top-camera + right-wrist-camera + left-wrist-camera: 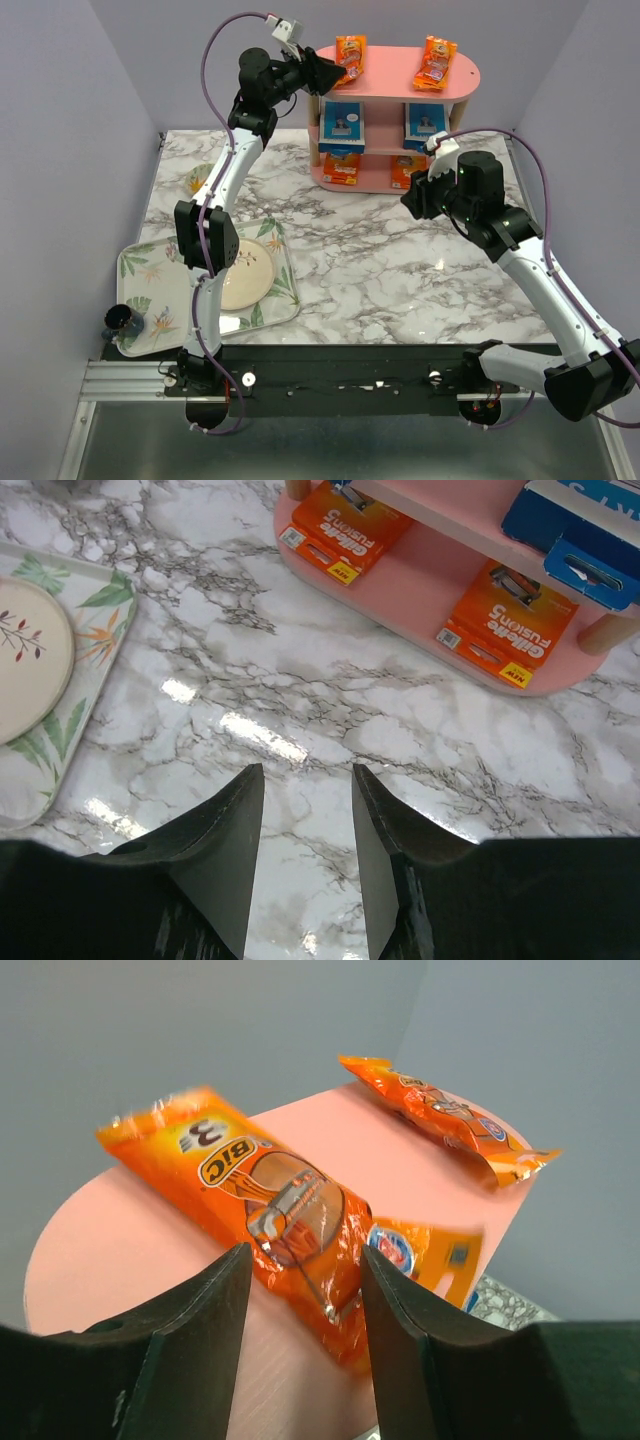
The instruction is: Place and organize the shaving razors onto the shelf
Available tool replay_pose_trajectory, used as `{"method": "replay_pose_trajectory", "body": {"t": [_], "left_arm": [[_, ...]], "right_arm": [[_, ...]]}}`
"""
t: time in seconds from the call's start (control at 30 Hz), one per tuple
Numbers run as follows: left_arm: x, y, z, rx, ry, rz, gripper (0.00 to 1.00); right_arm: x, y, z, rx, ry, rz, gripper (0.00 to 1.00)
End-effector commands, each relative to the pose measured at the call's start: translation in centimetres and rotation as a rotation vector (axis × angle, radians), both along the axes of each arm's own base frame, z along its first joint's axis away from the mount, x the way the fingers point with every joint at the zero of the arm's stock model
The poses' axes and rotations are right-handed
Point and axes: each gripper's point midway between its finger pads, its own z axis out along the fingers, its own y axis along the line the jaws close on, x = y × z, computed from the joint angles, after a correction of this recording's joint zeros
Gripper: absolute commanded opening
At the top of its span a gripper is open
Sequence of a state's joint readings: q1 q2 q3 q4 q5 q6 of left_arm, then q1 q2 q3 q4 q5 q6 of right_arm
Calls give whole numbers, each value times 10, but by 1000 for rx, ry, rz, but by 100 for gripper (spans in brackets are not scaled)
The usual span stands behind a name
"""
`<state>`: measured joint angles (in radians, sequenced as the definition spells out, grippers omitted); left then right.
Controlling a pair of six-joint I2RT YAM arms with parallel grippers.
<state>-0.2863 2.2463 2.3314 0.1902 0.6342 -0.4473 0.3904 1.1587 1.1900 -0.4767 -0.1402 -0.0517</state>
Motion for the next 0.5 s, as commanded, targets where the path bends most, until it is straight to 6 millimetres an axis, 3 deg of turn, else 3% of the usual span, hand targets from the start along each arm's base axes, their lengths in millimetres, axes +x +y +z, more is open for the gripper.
{"method": "replay_pose_trajectory", "body": {"t": [0.0, 0.23, 0.3, 0.33, 0.37, 0.4, 0.43, 0.47], "left_arm": [[5, 7, 8, 3, -25, 64, 58], [-8, 16, 36, -10, -75, 95, 73], [-8, 21, 39, -5, -77, 127, 83], [-13, 29, 53, -14, -94, 160, 87], [-14, 34, 54, -13, -92, 172, 99], [-15, 43, 58, -10, -101, 191, 99], [-26, 51, 76, -19, -126, 202, 99], [-25, 57, 70, -12, -108, 218, 99]], "right_arm": [[1, 0, 7, 19, -4, -3, 49], [1, -1, 9, 24, -17, -4, 49], [1, -1, 14, 24, -37, 2, 49], [1, 0, 17, 24, -48, 8, 50], [1, -1, 19, 18, -57, 10, 53], [1, -3, 21, 15, -66, 3, 57], [1, -4, 21, 12, -71, -2, 60], [2, -5, 22, 6, -78, -3, 90]]}}
